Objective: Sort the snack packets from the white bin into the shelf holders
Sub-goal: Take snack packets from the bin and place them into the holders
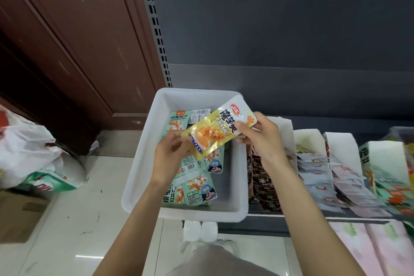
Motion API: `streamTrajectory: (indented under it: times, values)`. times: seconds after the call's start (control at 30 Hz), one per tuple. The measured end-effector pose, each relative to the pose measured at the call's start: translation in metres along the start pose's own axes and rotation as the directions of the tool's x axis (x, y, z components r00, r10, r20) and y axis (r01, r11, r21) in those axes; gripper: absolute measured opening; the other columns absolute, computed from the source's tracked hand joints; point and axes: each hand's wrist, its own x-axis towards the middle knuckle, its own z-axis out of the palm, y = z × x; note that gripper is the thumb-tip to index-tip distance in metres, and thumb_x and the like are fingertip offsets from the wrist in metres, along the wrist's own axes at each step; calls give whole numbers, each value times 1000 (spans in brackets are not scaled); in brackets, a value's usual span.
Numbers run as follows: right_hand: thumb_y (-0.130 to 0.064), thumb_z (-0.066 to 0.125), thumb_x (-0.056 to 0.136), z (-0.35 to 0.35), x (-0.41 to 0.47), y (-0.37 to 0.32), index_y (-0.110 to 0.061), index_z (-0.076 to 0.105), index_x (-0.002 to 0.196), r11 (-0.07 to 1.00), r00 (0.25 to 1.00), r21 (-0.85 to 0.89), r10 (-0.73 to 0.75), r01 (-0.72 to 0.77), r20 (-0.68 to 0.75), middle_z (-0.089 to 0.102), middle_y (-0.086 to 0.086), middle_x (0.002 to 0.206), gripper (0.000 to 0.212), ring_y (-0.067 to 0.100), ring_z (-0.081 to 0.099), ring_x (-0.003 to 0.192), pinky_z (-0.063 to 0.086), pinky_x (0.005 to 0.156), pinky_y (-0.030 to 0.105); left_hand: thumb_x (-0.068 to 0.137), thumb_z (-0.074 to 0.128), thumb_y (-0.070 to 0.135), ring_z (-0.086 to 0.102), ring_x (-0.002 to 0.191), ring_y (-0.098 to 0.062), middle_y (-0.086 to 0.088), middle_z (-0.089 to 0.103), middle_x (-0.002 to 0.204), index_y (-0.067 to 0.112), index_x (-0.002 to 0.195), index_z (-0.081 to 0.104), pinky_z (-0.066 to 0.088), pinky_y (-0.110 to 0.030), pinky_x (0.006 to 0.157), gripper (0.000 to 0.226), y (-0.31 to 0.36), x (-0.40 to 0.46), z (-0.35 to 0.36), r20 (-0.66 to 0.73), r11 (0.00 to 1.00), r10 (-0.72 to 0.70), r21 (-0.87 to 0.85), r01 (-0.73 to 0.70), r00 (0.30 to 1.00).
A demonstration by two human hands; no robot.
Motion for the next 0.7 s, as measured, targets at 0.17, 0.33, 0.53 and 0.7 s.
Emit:
streamTrajectory:
  times: [0.17, 0.33, 0.53, 0.7]
  values:
    - [-6, 69, 85, -62, -27, -13, -21, 61, 94, 943, 989, -300, -145, 143, 16, 71, -6, 87, 18, 13, 69, 70, 56, 60, 24, 81, 72, 10, 67, 70, -1, 11, 70, 78, 26, 84, 57, 51, -13, 62, 23, 17, -2, 34, 178, 928, 227, 259, -268, 958]
    - [-15, 62, 90, -134, -64, -20, -20, 66, 93, 788, 875, -495, -472, 365, -106, 69, -11, 89, 7, 5, 65, 87, 50, 74, 21, 79, 75, 24, 65, 78, 3, 20, 68, 80, 24, 83, 69, 53, -24, 75, 7, 30, 6, 113, 377, 729, 465, 351, -588, 801]
    - [-8, 59, 92, -192, -71, -10, -13, 69, 99, 553, 721, -770, -668, 317, -183, 65, -8, 97, 13, -2, 59, 92, 47, 79, 12, 84, 64, 31, 61, 100, -14, 11, 71, 103, 29, 92, 76, 46, -37, 89, 14, 28, 20, 202, 542, 507, 543, 397, -765, 641]
    - [-10, 59, 93, -204, -49, 18, -15, 70, 101, 487, 763, -832, -633, 264, -129, 68, -6, 98, 14, 4, 61, 86, 50, 73, 19, 92, 56, 34, 42, 124, -14, 10, 58, 128, 29, 116, 65, 27, -31, 103, 27, 11, 24, 220, 668, 365, 352, 547, -754, 655]
